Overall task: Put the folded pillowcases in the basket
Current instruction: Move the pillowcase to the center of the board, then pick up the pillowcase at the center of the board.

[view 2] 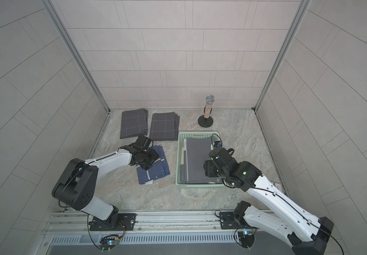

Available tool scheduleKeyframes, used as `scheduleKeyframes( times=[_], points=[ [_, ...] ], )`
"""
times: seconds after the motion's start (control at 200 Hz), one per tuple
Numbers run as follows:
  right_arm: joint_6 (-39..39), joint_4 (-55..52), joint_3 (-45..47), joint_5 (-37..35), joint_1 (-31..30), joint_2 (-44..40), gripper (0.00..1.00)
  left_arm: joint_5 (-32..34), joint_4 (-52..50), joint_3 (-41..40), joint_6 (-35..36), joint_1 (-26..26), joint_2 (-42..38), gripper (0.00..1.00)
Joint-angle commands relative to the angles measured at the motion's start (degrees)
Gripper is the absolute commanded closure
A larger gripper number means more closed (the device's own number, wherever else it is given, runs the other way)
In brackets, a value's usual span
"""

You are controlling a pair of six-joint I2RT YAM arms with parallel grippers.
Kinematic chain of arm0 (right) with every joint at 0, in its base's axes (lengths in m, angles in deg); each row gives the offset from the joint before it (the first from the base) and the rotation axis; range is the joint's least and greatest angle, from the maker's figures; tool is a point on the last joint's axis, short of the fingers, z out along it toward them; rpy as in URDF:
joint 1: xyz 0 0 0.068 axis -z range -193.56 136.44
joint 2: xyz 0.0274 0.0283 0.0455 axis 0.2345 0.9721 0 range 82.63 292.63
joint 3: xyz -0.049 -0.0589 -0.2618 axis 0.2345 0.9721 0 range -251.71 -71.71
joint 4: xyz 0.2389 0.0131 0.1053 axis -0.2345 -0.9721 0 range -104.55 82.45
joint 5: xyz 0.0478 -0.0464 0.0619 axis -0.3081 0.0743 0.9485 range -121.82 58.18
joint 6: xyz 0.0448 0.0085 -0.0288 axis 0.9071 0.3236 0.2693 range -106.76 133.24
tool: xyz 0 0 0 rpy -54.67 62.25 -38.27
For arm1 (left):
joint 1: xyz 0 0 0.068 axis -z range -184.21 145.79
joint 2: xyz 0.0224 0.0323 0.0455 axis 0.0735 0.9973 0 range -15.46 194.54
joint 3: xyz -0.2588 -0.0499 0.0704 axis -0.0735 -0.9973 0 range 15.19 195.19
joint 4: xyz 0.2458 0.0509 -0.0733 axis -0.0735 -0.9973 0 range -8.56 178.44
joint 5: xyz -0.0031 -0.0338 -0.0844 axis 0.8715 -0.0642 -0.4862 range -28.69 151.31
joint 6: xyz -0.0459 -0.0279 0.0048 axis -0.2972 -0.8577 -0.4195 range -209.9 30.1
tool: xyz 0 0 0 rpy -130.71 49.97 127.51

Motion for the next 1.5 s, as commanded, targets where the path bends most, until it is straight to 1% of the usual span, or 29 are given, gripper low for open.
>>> scheduleKeyframes(
  times=[0.0,0.06,0.13,0.17,0.205,0.275,0.335,0.37,0.475,0.555,0.635,0.816,0.931,1.166,1.326,1.451,1.496],
  points=[
    [1.23,3.46,-4.80,-5.24,-6.84,6.04,0.35,1.24,-5.29,0.71,2.85,-0.30,-6.93,0.28],
    [1.08,4.98,-7.69,-5.82,-10.51,10.70,0.35,2.48,-9.13,2.42,5.88,-1.01,-10.01,0.27],
    [0.81,6.79,-11.23,-5.47,-13.87,16.40,0.35,9.73,-15.38,5.42,11.12,-2.15,-13.14,0.26],
    [0.43,7.93,-13.22,-4.84,-15.21,19.61,0.34,10.38,-17.32,6.42,14.32,-4.45,-14.15,0.26],
    [0.12,8.65,-14.89,-4.28,-16.02,22.70,0.33,8.42,-18.77,7.12,16.56,-7.46,-14.03,0.26],
    [-0.39,9.85,-18.46,-2.26,-16.64,28.76,0.32,3.94,-20.65,8.48,21.13,-13.49,-11.50,0.26],
    [-1.40,10.53,-21.66,-0.69,-16.90,34.00,0.30,4.04,-22.22,9.93,25.15,-16.56,-8.13,0.26],
    [-2.24,10.62,-23.92,0.15,-17.03,36.93,0.28,4.15,-23.03,11.00,28.73,-17.91,-5.82,0.26],
    [-3.58,8.14,-31.80,0.37,-16.80,46.77,0.25,4.68,-24.20,13.89,33.60,-19.75,0.26,0.27],
    [-2.72,5.31,-37.31,1.23,-15.87,53.48,0.25,4.68,-23.74,15.09,34.98,-20.80,3.72,0.27],
    [-0.97,4.81,-39.98,2.12,-14.82,58.12,0.25,4.67,-22.59,15.85,35.51,-21.48,6.91,0.27],
    [2.50,5.23,-40.15,2.26,-12.92,62.77,0.25,1.52,-21.95,17.10,36.48,-22.30,14.45,0.31],
    [3.37,7.07,-38.52,3.65,-12.22,63.92,0.25,1.37,-19.03,15.61,35.79,-22.65,15.23,0.35],
    [5.44,8.80,-37.33,6.40,-12.18,67.34,0.27,1.84,-20.17,18.77,36.30,-22.85,18.57,0.42],
    [7.31,10.24,-33.84,7.19,-12.12,67.60,0.28,0.92,-18.49,16.70,35.96,-22.87,17.75,0.46],
    [8.33,12.08,-30.65,8.66,-12.20,67.31,0.29,0.24,-17.93,16.19,35.96,-22.81,17.50,0.53],
    [8.68,12.88,-29.86,9.16,-12.20,67.31,0.30,-0.93,-17.32,15.89,35.79,-22.87,17.76,0.57]
  ],
)
